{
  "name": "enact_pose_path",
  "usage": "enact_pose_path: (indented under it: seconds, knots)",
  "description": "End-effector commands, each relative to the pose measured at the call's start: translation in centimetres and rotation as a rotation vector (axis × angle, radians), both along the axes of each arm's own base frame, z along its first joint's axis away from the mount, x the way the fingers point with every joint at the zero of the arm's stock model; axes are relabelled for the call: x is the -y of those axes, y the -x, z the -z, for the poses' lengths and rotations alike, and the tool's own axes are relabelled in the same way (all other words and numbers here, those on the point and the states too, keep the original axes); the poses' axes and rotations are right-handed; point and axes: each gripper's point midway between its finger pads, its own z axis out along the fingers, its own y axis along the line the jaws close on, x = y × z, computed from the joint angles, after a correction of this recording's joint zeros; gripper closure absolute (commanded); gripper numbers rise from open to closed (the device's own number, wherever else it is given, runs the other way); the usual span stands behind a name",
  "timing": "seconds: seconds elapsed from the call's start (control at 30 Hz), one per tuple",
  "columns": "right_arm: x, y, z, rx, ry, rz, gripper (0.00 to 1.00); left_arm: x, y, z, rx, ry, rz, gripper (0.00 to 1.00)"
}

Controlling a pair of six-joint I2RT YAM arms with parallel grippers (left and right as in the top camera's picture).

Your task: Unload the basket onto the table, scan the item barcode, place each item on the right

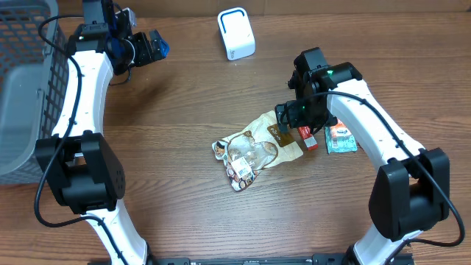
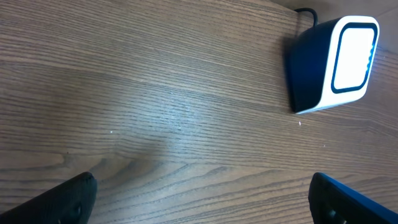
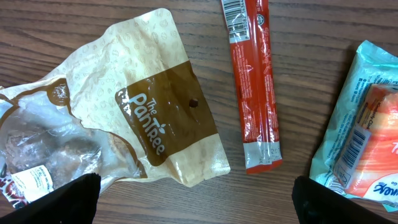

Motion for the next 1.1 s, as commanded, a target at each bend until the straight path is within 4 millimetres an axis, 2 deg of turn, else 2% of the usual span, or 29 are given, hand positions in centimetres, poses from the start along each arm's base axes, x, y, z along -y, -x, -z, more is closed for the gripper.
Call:
enact_pose_path:
  seconds: [0.0,0.23,0.37,0.43,0.67,0.77,0.97,1.07]
  knots:
    - [-0.1,-0.1,-0.2,0.005,-0.008,0.004,0.00,0.3,0.0,-1.7,0.033,-0.001,0.001,0.00]
    - [-0.1,-0.1,-0.5,0.015,-0.011,0.004,0.00,0.3,0.0,-1.7,0.033,-0.001,0.001,0.00]
    - [-0.3,-0.1,-2.1,0.058,-0.024,-0.001,0.00,0.3,0.0,-1.7,0.033,-0.001,0.001,0.00]
    - [-0.3,-0.1,-3.5,0.096,-0.036,-0.001,0.00,0.3,0.0,-1.7,0.033,-0.001,0.001,0.00]
    - [0.0,0.9,-10.6,0.292,-0.099,-0.002,0.00,0.3,0.0,-1.7,0.033,-0.001,0.001,0.00]
    - [0.3,1.7,-13.6,0.376,-0.125,-0.002,0.00,0.3,0.0,-1.7,0.033,-0.001,0.001,0.00]
    - [0.8,3.5,-18.1,0.509,-0.167,-0.002,0.00,0.3,0.0,-1.7,0.033,-0.001,0.001,0.00]
    - [3.9,4.2,-20.8,0.644,-0.037,-0.001,0.00,0.3,0.0,-1.7,0.033,-0.001,0.001,0.00]
